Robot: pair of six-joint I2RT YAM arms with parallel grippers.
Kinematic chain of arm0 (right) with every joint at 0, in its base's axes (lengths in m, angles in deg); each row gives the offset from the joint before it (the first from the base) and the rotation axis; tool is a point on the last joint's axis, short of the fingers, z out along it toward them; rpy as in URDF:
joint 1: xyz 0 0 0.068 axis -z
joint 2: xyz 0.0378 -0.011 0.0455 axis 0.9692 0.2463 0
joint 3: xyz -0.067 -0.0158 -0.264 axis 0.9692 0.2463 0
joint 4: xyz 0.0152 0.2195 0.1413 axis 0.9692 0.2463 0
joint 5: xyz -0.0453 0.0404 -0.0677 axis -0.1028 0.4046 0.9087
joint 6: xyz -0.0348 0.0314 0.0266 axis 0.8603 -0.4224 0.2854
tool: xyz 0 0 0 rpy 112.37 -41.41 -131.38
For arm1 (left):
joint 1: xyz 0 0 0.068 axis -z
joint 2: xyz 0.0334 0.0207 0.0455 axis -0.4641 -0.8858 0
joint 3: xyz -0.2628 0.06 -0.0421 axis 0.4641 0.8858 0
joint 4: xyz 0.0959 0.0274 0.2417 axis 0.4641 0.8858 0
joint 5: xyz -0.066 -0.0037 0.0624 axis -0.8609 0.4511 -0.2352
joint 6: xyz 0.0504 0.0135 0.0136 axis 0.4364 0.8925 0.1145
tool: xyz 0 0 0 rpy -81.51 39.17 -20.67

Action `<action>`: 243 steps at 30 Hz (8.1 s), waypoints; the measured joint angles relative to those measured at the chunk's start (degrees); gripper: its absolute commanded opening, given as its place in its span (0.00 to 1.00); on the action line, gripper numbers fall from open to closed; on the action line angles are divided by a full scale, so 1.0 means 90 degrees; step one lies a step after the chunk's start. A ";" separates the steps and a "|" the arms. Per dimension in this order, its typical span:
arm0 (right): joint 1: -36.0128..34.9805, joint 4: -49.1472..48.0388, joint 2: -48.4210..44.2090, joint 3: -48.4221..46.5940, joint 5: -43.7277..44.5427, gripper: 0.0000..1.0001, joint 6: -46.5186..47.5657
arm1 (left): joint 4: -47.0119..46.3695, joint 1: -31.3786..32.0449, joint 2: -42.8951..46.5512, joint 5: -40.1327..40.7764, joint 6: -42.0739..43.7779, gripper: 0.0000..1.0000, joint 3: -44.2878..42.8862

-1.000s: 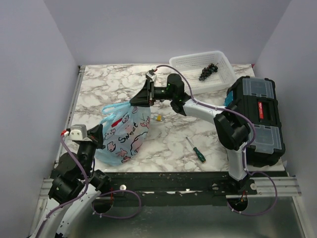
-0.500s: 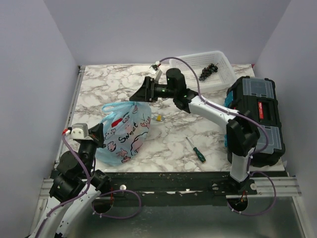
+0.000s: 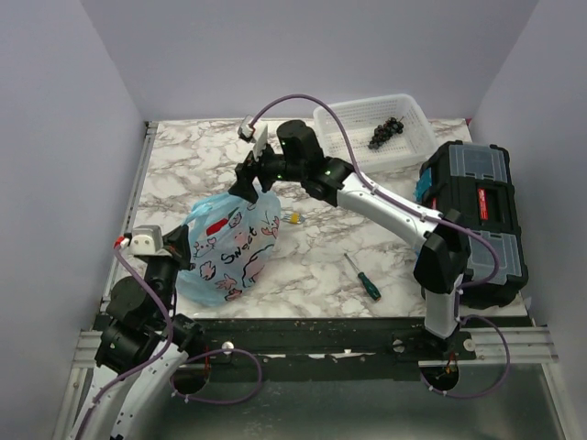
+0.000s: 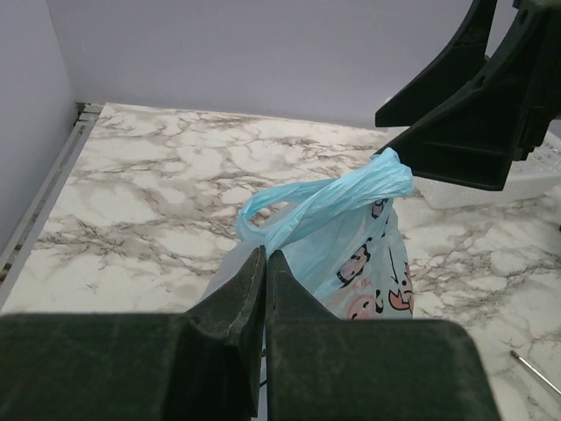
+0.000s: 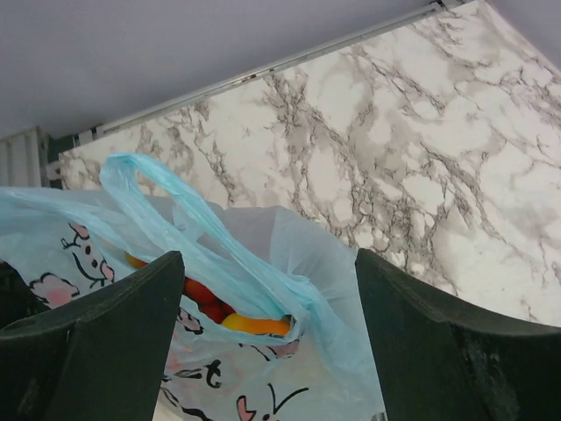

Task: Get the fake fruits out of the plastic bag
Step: Untie the plastic bag at the center of the board, then adjust the plastic bag at the center of the board.

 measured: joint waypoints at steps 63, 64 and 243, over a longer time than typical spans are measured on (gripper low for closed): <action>0.0032 0.1071 0.2215 -0.3269 0.1838 0.93 -0.2783 | 0.1474 -0.0738 0.0546 -0.1200 -0.1333 0.00 -0.1268; 0.0034 0.1195 0.1987 -0.3130 0.1783 0.95 -0.2713 | 0.1472 -0.0741 0.0546 -0.1209 -0.1326 0.00 -0.1268; -0.1297 0.0862 -0.2516 0.4391 0.6336 0.37 -0.3400 | -0.0027 -0.1819 -0.3546 -0.0466 -0.0770 0.00 -0.1569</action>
